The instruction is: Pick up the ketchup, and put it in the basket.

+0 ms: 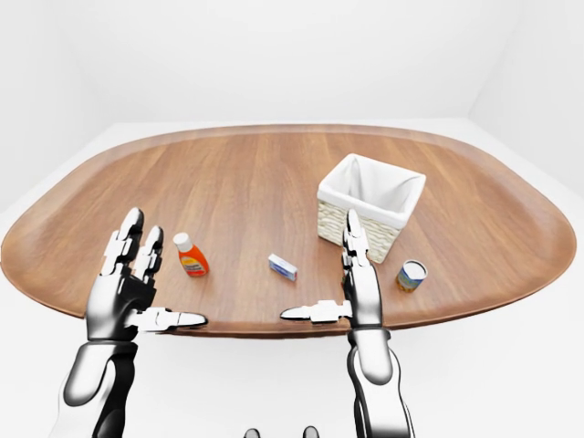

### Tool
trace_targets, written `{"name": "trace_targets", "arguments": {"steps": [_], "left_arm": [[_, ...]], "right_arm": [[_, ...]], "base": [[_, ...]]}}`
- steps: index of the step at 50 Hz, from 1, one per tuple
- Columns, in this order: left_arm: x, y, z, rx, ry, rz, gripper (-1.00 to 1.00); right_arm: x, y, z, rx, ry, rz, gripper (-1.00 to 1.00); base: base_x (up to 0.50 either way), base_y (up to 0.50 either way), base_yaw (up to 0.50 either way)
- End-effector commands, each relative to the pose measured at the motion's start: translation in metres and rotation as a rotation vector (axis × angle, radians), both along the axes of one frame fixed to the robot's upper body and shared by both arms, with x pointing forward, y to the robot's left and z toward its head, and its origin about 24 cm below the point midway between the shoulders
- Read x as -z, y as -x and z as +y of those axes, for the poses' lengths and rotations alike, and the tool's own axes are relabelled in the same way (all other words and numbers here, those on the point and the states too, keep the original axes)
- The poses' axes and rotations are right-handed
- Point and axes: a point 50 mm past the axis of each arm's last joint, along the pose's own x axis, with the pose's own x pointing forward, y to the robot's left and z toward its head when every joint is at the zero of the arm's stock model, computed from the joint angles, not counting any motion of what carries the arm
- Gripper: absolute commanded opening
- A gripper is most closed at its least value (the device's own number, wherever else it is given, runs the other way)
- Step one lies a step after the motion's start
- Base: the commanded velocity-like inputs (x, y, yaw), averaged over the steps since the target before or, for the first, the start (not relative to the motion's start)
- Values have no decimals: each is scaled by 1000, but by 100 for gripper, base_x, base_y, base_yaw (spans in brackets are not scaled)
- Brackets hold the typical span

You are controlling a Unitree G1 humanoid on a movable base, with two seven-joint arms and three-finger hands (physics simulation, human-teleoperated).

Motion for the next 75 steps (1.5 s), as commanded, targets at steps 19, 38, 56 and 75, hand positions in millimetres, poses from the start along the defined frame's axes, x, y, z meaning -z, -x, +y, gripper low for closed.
{"name": "trace_targets", "arguments": {"steps": [19, 38, 56, 75], "left_arm": [[-1, 1, 1, 4, 0, -6, 100], [-2, 3, 0, 6, -9, -7, 100], [-4, 4, 1, -1, -19, -15, 100], [27, 7, 41, -173, -150, 91, 100]], "right_arm": [[-1, 1, 0, 1, 1, -3, 100], [0, 0, -1, 17, -7, -1, 100], [0, 0, -1, 20, -2, -2, 100], [1, 0, -1, 14, 2, 5, 100]], "base": [[50, 0, 0], [29, 0, 0], [0, 0, 0], [0, 0, 0]]}}
